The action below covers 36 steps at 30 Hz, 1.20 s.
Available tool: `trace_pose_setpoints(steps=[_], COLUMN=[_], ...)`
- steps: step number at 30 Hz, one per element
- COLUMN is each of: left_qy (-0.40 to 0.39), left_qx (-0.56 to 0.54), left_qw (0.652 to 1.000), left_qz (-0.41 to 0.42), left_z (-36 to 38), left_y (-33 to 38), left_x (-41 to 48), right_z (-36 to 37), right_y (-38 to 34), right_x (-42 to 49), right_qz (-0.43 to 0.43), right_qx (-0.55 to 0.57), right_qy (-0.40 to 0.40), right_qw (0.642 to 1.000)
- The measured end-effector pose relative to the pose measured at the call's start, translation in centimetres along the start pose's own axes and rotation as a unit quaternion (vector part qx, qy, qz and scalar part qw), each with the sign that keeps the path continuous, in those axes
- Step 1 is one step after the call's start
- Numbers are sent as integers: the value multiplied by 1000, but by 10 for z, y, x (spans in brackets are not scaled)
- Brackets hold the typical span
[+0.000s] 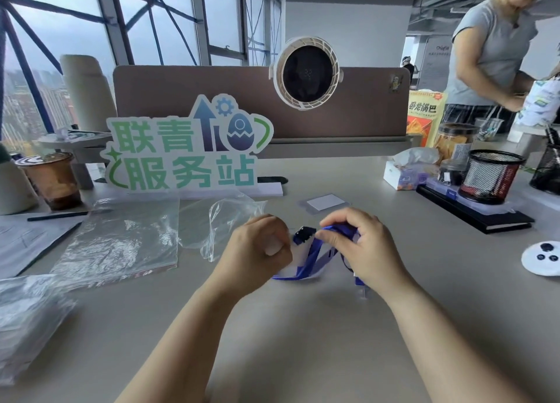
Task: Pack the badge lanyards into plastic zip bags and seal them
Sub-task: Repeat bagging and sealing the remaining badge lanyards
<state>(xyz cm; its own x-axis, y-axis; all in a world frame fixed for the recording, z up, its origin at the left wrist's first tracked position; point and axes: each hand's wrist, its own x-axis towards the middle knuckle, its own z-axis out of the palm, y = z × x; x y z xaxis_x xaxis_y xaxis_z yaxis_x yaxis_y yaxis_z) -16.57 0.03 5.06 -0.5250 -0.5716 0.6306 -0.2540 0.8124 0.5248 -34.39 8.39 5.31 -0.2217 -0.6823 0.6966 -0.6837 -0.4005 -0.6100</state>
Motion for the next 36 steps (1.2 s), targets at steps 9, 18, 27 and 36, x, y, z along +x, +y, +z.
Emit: trace_pose_setpoints(steps=[9, 18, 27, 36], left_qy=[-65, 89, 202, 17], left_qx=[-277, -428, -115, 13], left_qw=[953, 876, 948, 999], left_qz=[-100, -202, -218, -26], left_z=[-9, -4, 2, 6], left_y=[2, 1, -7, -3], left_x=[-4, 3, 3, -1], right_z=[-5, 8, 14, 6], right_y=[-2, 4, -4, -2], right_x=[8, -1, -19, -7], right_qz=[112, 174, 14, -79], right_qx=[170, 69, -177, -78], right_qy=[3, -90, -191, -61], right_qw=[979, 978, 965, 992])
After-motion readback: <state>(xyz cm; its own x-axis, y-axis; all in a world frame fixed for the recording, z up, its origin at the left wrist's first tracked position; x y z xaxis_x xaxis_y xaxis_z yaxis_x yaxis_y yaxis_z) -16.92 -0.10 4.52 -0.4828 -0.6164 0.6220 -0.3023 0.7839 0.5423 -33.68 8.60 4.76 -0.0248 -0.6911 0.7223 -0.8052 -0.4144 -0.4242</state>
